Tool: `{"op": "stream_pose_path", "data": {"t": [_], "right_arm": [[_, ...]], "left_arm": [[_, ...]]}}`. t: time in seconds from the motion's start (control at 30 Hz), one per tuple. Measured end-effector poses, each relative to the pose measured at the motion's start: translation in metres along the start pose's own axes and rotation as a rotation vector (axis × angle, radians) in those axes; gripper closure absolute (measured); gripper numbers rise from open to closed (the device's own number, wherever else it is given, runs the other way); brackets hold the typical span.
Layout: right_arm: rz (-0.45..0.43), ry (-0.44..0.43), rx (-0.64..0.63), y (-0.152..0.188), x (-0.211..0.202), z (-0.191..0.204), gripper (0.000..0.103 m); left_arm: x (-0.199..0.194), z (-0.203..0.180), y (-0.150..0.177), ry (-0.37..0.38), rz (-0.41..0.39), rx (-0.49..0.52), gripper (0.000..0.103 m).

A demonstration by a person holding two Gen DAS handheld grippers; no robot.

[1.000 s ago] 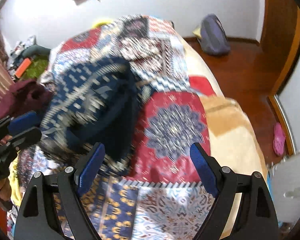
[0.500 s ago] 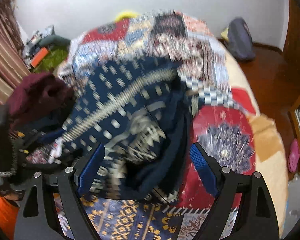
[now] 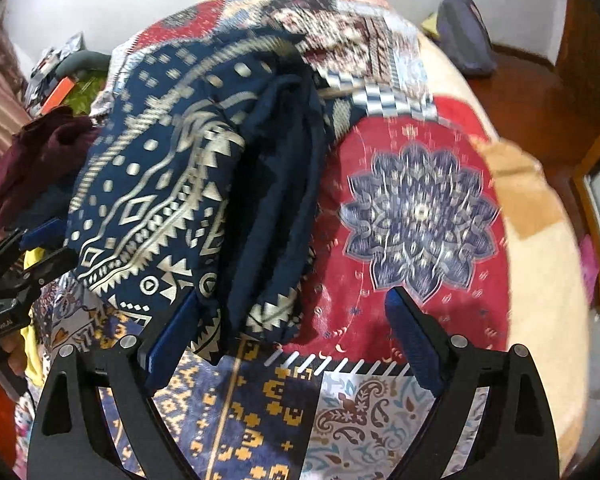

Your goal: Fold large clothes

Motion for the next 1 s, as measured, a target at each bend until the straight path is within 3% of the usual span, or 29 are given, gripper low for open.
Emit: {"op": "stream_pose_path", "data": {"t": [0.17, 0.33, 0.5, 0.6, 0.73, 1.0], "right_arm": [[-0.087, 0.019, -0.049, -0.011, -0.027, 0.015, 0.011], [-0.143, -0.023, -0.037, -0.028, -0.034, 0.021, 0.011], [-0.130, -0.120, 0.028, -0.050, -0.012, 0.011, 0.011], [-0.093, -0.142, 0.066, -0.059, 0.010, 0.005, 0.011], [-0.028, -0.221, 0.123, -0.065, 0.038, -0.006, 0.011], [0.053, -0.419, 0.230, -0.073, 0.080, -0.027, 0.006]], "left_arm": [[-0.019, 0.012, -0.015, -0.065, -0.060, 0.007, 0.031], [-0.014, 0.031, -0.034, -0.047, -0.076, -0.039, 0.029], [0.019, 0.045, -0.052, 0.085, -0.003, -0.121, 0.026], [0.050, 0.052, -0.057, 0.208, 0.080, -0.191, 0.026], [0.076, 0.064, -0.058, 0.374, 0.113, -0.309, 0.023], [0.111, 0.068, -0.066, 0.546, 0.163, -0.406, 0.015]]}}
Point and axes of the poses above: each gripper's, at about its wrist camera, not at the fingertips, and x roughly the way its jaws point, z to its left, y to its underside, the point moved 1 cm from there along x, roughly the way its jaws point, and after that the axes turned 4 degrees about z, right-handed, at the moved point
